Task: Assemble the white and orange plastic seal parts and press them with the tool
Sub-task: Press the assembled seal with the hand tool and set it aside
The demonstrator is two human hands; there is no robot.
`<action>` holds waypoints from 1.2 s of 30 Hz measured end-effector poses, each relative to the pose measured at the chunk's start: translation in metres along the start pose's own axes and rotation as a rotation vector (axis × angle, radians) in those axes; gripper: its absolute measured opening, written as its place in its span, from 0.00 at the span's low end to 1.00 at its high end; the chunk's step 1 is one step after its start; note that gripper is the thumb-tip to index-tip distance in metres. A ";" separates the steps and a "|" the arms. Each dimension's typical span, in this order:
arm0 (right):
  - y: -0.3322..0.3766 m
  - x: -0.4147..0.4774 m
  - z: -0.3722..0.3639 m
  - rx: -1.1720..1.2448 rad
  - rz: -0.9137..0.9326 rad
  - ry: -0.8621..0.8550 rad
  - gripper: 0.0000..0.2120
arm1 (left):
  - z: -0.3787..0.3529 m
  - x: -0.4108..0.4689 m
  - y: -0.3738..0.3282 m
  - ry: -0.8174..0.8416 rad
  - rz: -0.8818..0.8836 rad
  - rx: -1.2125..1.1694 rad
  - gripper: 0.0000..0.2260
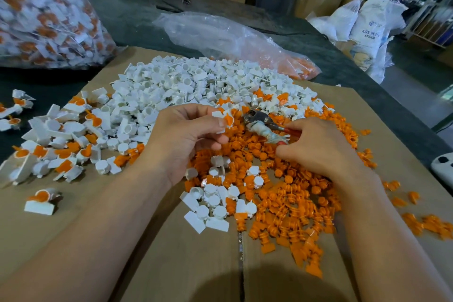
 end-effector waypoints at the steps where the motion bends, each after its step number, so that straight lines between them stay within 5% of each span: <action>1: 0.000 -0.001 0.003 0.017 -0.006 -0.006 0.18 | 0.001 0.001 -0.001 -0.011 -0.006 -0.017 0.07; 11: 0.005 -0.001 0.021 0.105 0.024 -0.238 0.17 | 0.004 0.004 -0.007 -0.056 -0.157 -0.098 0.06; 18: 0.033 -0.014 0.029 0.085 0.239 -0.388 0.11 | 0.002 0.001 -0.009 -0.079 -0.217 -0.118 0.05; 36: 0.053 -0.025 0.005 0.168 0.314 -0.151 0.20 | 0.007 -0.001 -0.015 -0.153 -0.328 -0.154 0.06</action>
Point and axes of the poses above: each hand's wrist, its own x-axis towards the middle knuckle, its own z-axis out of the back of the hand, y = z × x, the point moved 6 cm from there along x, towards the middle knuckle, and after that the axes turned 12 degrees about -y, right-handed, at the moved point
